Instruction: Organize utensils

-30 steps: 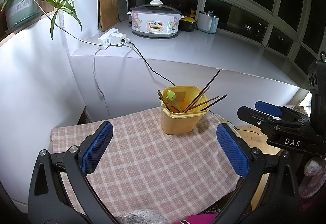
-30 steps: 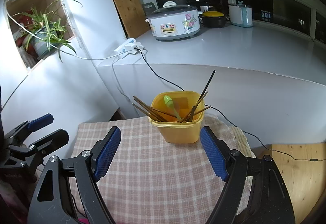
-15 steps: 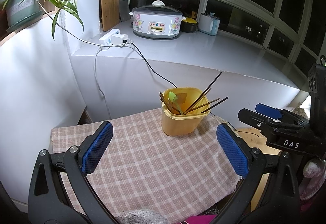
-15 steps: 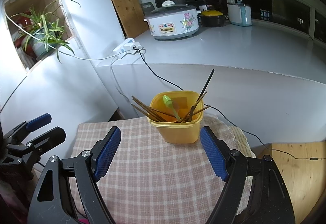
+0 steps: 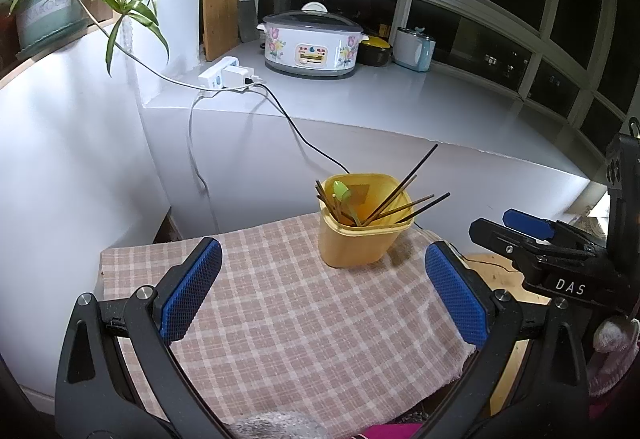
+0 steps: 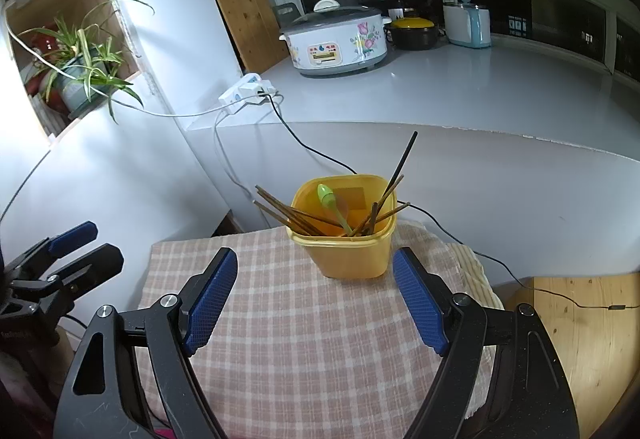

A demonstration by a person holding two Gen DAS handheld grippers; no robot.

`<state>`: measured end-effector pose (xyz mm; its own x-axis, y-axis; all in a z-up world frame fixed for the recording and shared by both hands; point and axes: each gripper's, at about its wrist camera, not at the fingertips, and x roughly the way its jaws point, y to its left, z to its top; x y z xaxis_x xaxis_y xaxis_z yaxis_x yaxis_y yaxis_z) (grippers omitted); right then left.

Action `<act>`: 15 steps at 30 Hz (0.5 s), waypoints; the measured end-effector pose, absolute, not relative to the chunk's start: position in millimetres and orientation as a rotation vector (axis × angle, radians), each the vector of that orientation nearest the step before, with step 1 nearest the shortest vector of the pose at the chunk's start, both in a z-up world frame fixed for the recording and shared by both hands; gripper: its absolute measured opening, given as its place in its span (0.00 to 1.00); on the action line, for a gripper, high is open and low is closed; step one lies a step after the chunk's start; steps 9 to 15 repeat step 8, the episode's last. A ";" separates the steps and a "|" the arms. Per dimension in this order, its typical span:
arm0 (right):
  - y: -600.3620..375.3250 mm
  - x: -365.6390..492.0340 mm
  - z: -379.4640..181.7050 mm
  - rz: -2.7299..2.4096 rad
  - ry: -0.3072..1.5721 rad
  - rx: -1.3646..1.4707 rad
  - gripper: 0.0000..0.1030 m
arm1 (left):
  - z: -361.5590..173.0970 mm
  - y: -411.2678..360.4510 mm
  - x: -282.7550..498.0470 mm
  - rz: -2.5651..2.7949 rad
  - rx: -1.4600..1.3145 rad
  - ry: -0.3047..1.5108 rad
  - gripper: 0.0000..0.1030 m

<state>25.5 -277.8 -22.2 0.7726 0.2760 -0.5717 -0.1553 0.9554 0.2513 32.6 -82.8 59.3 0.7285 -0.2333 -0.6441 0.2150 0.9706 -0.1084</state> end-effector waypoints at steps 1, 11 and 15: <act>-277.8 25.3 -22.3 0.236 0.648 0.194 0.78 | 59.8 -82.5 32.2 -0.245 -0.029 0.714 1.00; -277.7 25.7 -22.7 0.233 0.649 0.195 0.78 | 60.2 -83.3 27.9 -0.239 -0.018 0.692 1.00; -277.7 25.7 -22.7 0.233 0.649 0.195 0.78 | 60.2 -83.3 27.9 -0.239 -0.018 0.692 1.00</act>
